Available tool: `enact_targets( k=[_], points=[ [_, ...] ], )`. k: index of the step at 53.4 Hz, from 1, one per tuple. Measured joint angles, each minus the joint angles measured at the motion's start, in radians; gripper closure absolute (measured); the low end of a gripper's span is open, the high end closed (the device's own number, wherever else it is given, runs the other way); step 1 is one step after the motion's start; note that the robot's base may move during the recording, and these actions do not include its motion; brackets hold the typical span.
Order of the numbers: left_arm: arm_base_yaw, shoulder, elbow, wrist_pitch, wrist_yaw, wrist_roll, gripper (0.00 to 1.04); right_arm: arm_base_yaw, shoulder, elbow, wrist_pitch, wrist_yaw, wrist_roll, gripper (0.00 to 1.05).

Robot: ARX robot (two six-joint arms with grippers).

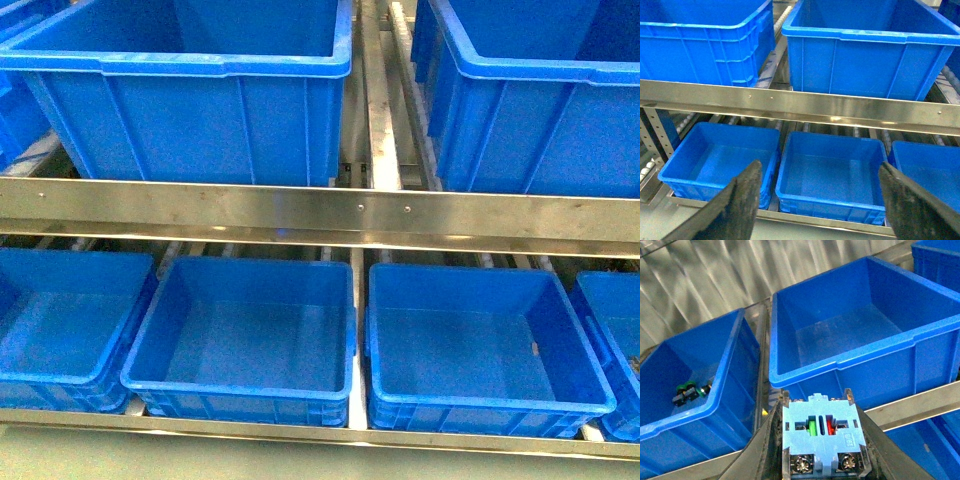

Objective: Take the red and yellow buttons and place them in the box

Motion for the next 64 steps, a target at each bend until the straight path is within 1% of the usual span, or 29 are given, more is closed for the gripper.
enact_targets(
  k=[8, 12, 18, 21, 26, 33, 40, 57, 61, 64],
  points=[
    [0.0, 0.0, 0.0, 0.0, 0.0, 0.001, 0.07, -0.005, 0.011, 0.0, 0.003, -0.003, -0.001, 0.79],
    [0.0, 0.0, 0.0, 0.0, 0.0, 0.002, 0.09, -0.005, 0.018, 0.0, 0.007, -0.005, -0.003, 0.79],
    [0.0, 0.0, 0.0, 0.0, 0.0, 0.002, 0.08, -0.008, 0.025, 0.002, 0.011, -0.014, -0.007, 0.79],
    [0.0, 0.0, 0.0, 0.0, 0.0, 0.002, 0.08, -0.025, 0.027, 0.006, 0.011, -0.042, -0.005, 0.79],
    [0.0, 0.0, 0.0, 0.0, -0.002, 0.003, 0.08, -0.046, 0.03, 0.009, 0.006, -0.051, 0.003, 0.79],
    [0.0, 0.0, 0.0, 0.0, -0.003, 0.003, 0.08, -0.053, 0.032, 0.017, 0.006, -0.074, 0.01, 0.79],
    [0.0, 0.0, 0.0, 0.0, -0.003, 0.003, 0.08, -0.075, 0.032, 0.017, 0.002, -0.055, 0.03, 0.79],
    [0.0, 0.0, 0.0, 0.002, 0.0, 0.003, 0.08, -0.094, 0.007, -0.009, -0.016, -0.06, 0.058, 0.79],
    [0.0, 0.0, 0.0, 0.002, 0.0, 0.003, 0.08, -0.103, -0.003, -0.022, 0.016, -0.055, 0.057, 0.79],
    [0.0, 0.0, 0.0, 0.002, 0.002, 0.003, 0.08, -0.108, -0.012, -0.023, 0.013, -0.063, 0.057, 0.79]
  ],
)
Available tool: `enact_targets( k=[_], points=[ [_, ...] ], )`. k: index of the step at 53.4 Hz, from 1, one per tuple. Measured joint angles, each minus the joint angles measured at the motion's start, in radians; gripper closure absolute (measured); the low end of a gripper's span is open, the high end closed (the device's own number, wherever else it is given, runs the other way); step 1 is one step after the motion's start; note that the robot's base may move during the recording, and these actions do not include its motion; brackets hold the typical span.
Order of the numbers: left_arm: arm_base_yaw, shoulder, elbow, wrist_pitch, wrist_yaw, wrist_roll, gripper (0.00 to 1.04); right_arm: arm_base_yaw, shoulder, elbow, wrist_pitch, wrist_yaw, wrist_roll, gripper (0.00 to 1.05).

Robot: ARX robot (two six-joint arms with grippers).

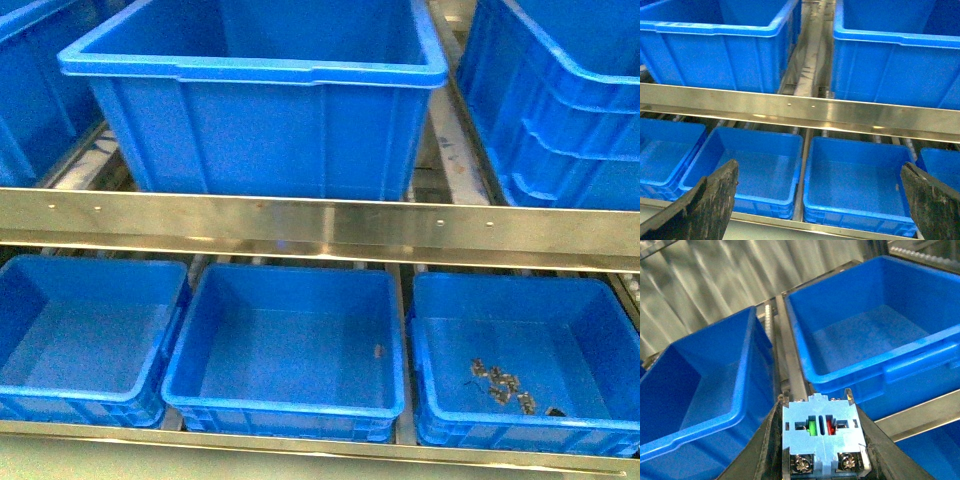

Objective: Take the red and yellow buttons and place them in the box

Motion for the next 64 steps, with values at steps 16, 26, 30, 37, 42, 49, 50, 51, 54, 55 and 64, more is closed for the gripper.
enact_targets(
  k=[16, 26, 30, 37, 42, 49, 50, 51, 54, 55, 64],
  points=[
    [0.0, 0.0, 0.0, 0.0, 0.0, 0.0, 0.08, -0.009, -0.002, -0.03, 0.021, -0.013, -0.025, 0.79],
    [0.0, 0.0, 0.0, 0.0, -0.002, 0.0, 0.08, -0.148, 0.165, 0.115, 0.082, -0.171, -0.084, 0.79],
    [0.0, 0.0, 0.0, 0.0, -0.002, 0.0, 0.08, -0.187, 0.242, 0.209, 0.101, -0.212, -0.107, 0.79],
    [0.0, 0.0, 0.0, 0.0, -0.002, 0.0, 0.08, -0.252, 0.391, 0.389, 0.108, -0.284, -0.144, 0.79],
    [0.0, 0.0, 0.0, 0.0, -0.002, 0.0, 0.08, -0.299, 0.506, 0.51, 0.102, -0.319, -0.161, 0.79],
    [0.0, 0.0, 0.0, 0.0, -0.002, 0.0, 0.08, -0.357, 0.671, 0.667, 0.071, -0.354, -0.16, 0.79],
    [0.0, 0.0, 0.0, 0.0, -0.002, 0.0, 0.08, -0.366, 0.697, 0.692, 0.064, -0.355, -0.159, 0.79],
    [0.0, 0.0, 0.0, 0.0, -0.002, 0.0, 0.08, -0.374, 0.721, 0.715, 0.06, -0.357, -0.157, 0.79],
    [0.0, 0.0, 0.0, 0.0, -0.002, 0.0, 0.08, -0.393, 0.782, 0.772, 0.043, -0.363, -0.149, 0.79],
    [0.0, 0.0, 0.0, 0.0, -0.002, 0.0, 0.08, -0.4, 0.805, 0.795, 0.034, -0.364, -0.143, 0.79],
    [0.0, 0.0, 0.0, 0.0, -0.002, 0.0, 0.08, -0.432, 0.977, 0.98, -0.044, -0.385, -0.119, 0.79]
  ],
)
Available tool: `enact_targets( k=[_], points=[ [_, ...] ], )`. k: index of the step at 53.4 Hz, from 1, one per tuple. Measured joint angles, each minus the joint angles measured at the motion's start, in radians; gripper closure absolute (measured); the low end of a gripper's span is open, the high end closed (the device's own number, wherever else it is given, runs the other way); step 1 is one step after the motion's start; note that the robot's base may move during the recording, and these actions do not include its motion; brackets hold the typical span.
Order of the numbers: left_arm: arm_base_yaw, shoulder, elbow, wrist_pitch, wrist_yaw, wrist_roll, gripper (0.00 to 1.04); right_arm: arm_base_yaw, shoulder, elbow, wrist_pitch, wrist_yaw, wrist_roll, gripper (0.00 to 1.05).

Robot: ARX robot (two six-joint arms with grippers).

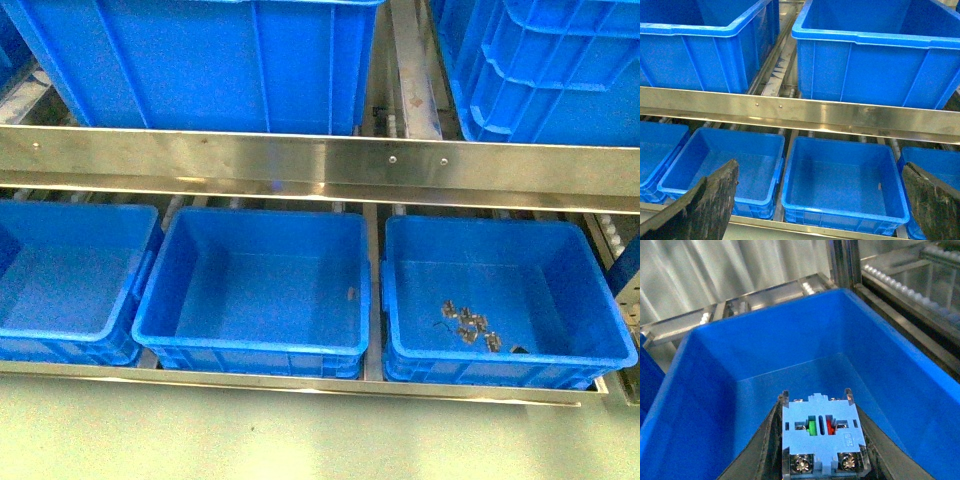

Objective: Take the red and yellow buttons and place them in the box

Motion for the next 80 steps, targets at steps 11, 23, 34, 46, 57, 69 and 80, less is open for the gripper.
enact_targets(
  k=[11, 23, 34, 46, 57, 69, 80],
  points=[
    [0.0, 0.0, 0.0, 0.0, 0.0, 0.0, 0.08, -0.002, 0.164, 0.229, -0.131, -0.023, 0.007, 0.79],
    [0.0, 0.0, 0.0, 0.0, 0.0, 0.0, 0.08, -0.005, 0.222, 0.346, -0.21, -0.026, 0.021, 0.47],
    [0.0, 0.0, 0.0, 0.0, 0.0, 0.0, 0.08, -0.008, 0.182, 0.284, -0.193, -0.011, 0.02, 0.12],
    [0.0, 0.0, 0.0, 0.0, 0.0, 0.0, 0.08, 0.0, -0.135, -0.083, -0.052, -0.043, 0.077, 0.07],
    [0.0, 0.0, 0.0, 0.0, 0.0, 0.0, 0.08, 0.03, -0.513, -0.405, -0.029, -0.077, 0.111, 0.07],
    [0.0, 0.0, 0.0, 0.0, 0.0, 0.0, 0.08, 0.103, -0.914, -0.677, -0.146, 0.009, 0.204, 0.07],
    [0.0, 0.0, 0.0, 0.0, 0.0, 0.0, 0.08, 0.262, -1.208, -0.884, -0.257, 0.152, 0.29, 0.07]
  ],
)
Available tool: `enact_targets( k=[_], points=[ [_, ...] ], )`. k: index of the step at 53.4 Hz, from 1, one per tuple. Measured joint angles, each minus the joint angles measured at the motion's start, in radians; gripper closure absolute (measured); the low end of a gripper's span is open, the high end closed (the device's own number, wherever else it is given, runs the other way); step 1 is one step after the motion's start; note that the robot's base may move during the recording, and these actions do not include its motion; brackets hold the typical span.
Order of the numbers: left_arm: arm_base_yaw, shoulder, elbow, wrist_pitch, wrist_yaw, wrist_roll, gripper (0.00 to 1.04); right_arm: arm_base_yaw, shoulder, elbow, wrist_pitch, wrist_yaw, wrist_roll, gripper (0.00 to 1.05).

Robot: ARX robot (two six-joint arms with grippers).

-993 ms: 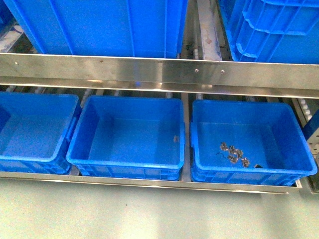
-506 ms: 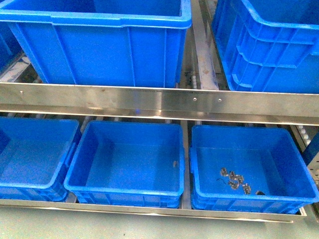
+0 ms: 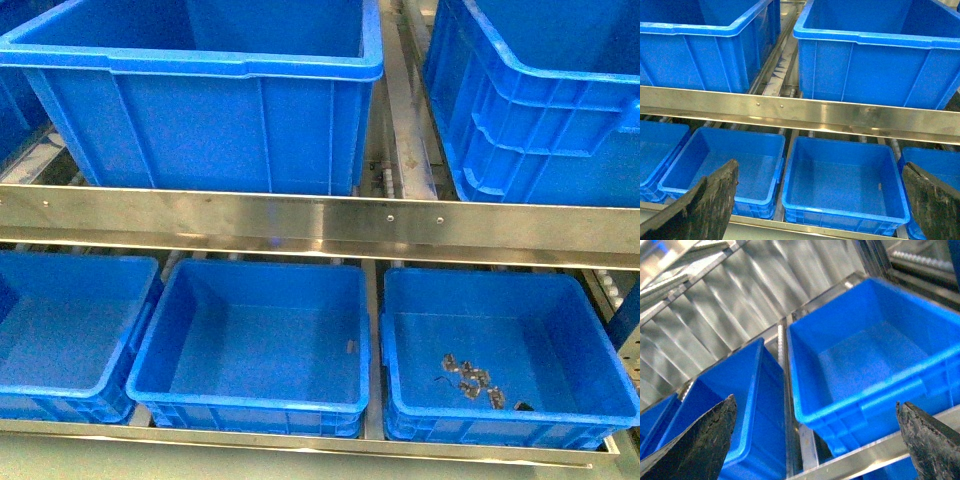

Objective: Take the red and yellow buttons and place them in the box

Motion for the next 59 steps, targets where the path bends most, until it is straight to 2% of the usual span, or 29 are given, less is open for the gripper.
enact_targets(
  k=[7, 13, 15, 19, 23, 26, 30, 34, 41, 46, 50, 59],
  points=[
    [0.0, 0.0, 0.0, 0.0, 0.0, 0.0, 0.08, 0.162, -0.158, -0.13, -0.127, 0.131, 0.056, 0.09],
    [0.0, 0.0, 0.0, 0.0, 0.0, 0.0, 0.08, 0.288, -0.328, -0.259, -0.235, 0.178, -0.238, 0.29],
    [0.0, 0.0, 0.0, 0.0, 0.0, 0.0, 0.08, 0.303, -0.378, -0.291, -0.263, 0.179, -0.309, 0.34],
    [0.0, 0.0, 0.0, 0.0, 0.0, 0.0, 0.08, 0.285, -0.479, -0.358, -0.275, 0.147, -0.426, 0.49],
    [0.0, 0.0, 0.0, 0.0, 0.0, 0.0, 0.08, 0.238, -0.519, -0.381, -0.277, 0.1, -0.48, 0.61],
    [0.0, 0.0, 0.0, 0.0, 0.0, 0.0, 0.08, 0.202, -0.54, -0.398, -0.278, 0.063, -0.499, 0.7],
    [0.0, 0.0, 0.0, 0.0, 0.0, 0.0, 0.08, 0.126, -0.575, -0.431, -0.283, -0.013, -0.518, 0.89],
    [0.0, 0.0, 0.0, 0.0, 0.0, 0.0, 0.08, 0.079, -0.596, -0.449, -0.283, -0.058, -0.527, 1.02],
    [0.0, 0.0, 0.0, 0.0, 0.0, 0.0, 0.08, 0.023, -0.621, -0.474, -0.283, -0.109, -0.534, 1.02],
    [0.0, 0.0, 0.0, 0.0, 0.001, 0.0, 0.08, -0.106, -0.644, -0.492, -0.29, -0.258, -0.536, 1.02],
    [0.0, 0.0, 0.0, 0.0, 0.0, 0.0, 0.08, -0.143, -0.654, -0.502, -0.29, -0.26, -0.536, 1.02],
    [0.0, 0.0, 0.0, 0.0, 0.0, 0.0, 0.08, -0.144, -0.668, -0.518, -0.29, -0.269, -0.536, 1.02]
  ],
)
